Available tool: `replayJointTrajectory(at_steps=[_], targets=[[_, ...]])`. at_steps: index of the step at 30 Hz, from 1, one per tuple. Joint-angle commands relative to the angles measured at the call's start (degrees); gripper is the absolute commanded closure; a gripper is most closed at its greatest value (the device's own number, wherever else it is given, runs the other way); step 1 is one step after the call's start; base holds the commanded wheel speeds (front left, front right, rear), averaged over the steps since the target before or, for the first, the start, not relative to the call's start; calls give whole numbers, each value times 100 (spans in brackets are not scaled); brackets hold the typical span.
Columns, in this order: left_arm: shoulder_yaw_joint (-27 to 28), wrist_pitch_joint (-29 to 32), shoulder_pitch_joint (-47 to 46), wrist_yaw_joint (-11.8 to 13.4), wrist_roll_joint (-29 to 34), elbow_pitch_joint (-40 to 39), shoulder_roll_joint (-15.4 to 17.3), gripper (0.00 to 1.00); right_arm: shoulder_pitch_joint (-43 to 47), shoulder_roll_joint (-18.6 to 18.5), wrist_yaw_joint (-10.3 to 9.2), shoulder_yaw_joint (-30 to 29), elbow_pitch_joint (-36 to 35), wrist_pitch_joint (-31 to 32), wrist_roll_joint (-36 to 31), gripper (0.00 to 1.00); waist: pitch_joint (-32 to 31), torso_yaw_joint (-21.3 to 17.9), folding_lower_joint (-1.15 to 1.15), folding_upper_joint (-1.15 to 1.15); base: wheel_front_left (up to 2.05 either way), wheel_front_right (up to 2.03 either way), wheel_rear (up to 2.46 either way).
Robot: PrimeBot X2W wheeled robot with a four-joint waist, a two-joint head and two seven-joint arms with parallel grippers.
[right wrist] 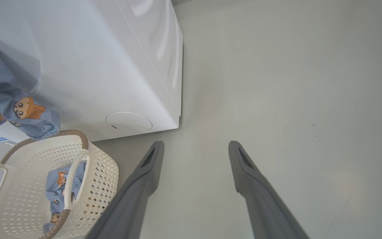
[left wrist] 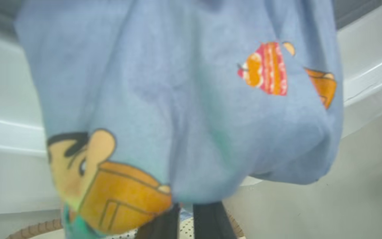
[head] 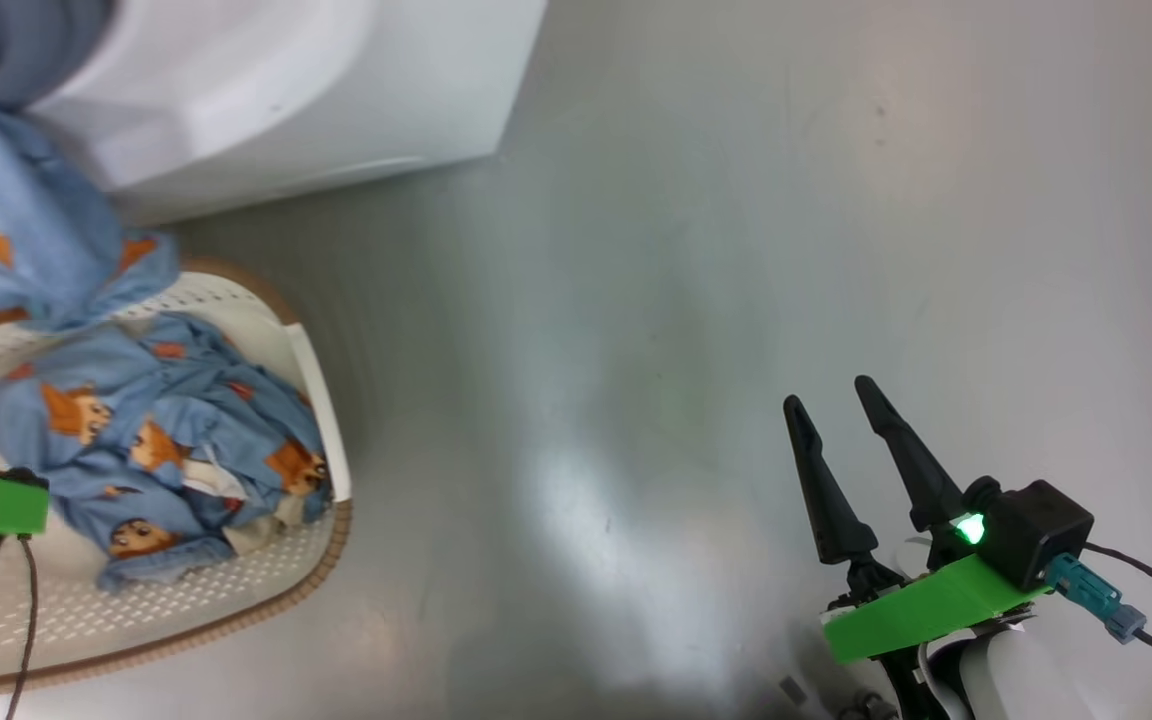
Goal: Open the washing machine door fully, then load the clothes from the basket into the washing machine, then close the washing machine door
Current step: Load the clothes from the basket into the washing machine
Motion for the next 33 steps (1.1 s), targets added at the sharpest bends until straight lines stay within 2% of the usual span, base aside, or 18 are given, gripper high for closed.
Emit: replayJointTrajectory(at_steps=[1, 12, 16, 22, 27, 33], targets=[[293, -30, 111, -12, 89, -255, 237, 100, 38, -9, 35, 124, -33, -28, 20, 0, -240, 189, 0, 0, 0, 0, 0], [591, -30, -60, -12, 491, -1311, 536, 100, -15, -9, 35, 211, 164, -28, 110, 0, -455, 167, 0, 0, 0, 0, 0], [616, -30, -314, -12, 504, -1361, 710, 100, 17, -9, 35, 222, 176, -28, 160, 0, -473, 116, 0, 0, 0, 0, 0], [454, -30, -1061, -12, 369, -857, 1031, 100, 44, -9, 35, 257, 152, -28, 204, 0, -405, 36, 0, 0, 0, 0, 0], [83, -4, -1831, -12, 261, -208, 1275, 100, 68, -9, 35, 286, 125, -28, 228, 0, -305, -32, 0, 0, 0, 0, 0], [-388, 172, -2761, -12, 150, 404, 1304, 100, 107, -9, 35, 322, 106, -28, 238, 0, -212, -79, 0, 0, 0, 0, 0]])
